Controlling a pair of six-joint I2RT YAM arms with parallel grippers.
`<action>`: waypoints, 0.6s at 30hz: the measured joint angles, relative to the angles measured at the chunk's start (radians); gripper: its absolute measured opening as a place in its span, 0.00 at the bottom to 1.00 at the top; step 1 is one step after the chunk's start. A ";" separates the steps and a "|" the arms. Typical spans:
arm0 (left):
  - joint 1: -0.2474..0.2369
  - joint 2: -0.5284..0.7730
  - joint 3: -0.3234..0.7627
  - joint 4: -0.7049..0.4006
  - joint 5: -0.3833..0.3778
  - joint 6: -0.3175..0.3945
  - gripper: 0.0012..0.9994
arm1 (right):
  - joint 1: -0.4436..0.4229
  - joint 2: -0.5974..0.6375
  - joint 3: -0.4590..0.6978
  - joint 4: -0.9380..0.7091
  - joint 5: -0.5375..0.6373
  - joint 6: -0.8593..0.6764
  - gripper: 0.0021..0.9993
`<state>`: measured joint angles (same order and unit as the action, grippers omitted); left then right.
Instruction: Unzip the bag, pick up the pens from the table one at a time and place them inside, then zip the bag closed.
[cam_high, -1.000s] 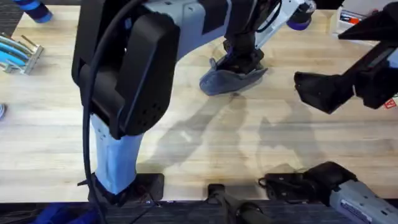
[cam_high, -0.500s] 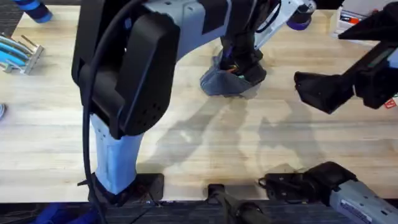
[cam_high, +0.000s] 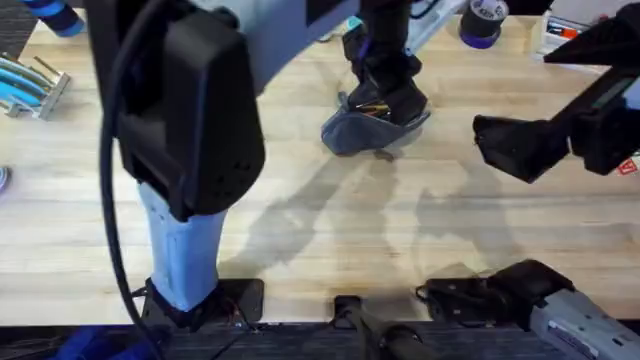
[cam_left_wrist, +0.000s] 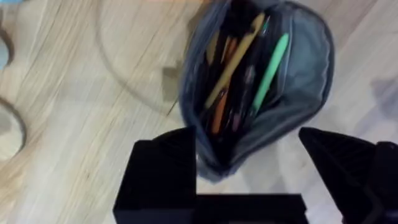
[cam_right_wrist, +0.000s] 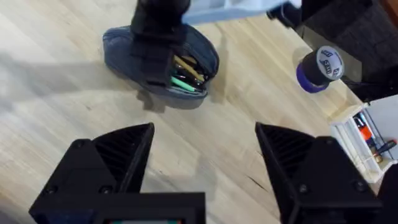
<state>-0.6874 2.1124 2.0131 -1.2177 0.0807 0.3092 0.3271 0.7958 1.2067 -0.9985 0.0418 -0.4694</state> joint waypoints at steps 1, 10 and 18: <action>0.007 -0.007 0.000 -0.017 0.000 0.012 0.99 | 0.000 0.000 0.000 0.000 0.000 0.000 1.00; 0.035 -0.086 0.002 -0.082 -0.011 0.140 0.99 | 0.000 0.000 0.000 0.000 0.000 -0.003 1.00; 0.032 -0.092 0.005 -0.099 -0.014 0.169 0.99 | 0.000 0.000 0.000 0.000 0.000 -0.003 1.00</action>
<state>-0.6556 2.0205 2.0178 -1.3164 0.0662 0.4782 0.3271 0.7956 1.2068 -0.9985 0.0418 -0.4725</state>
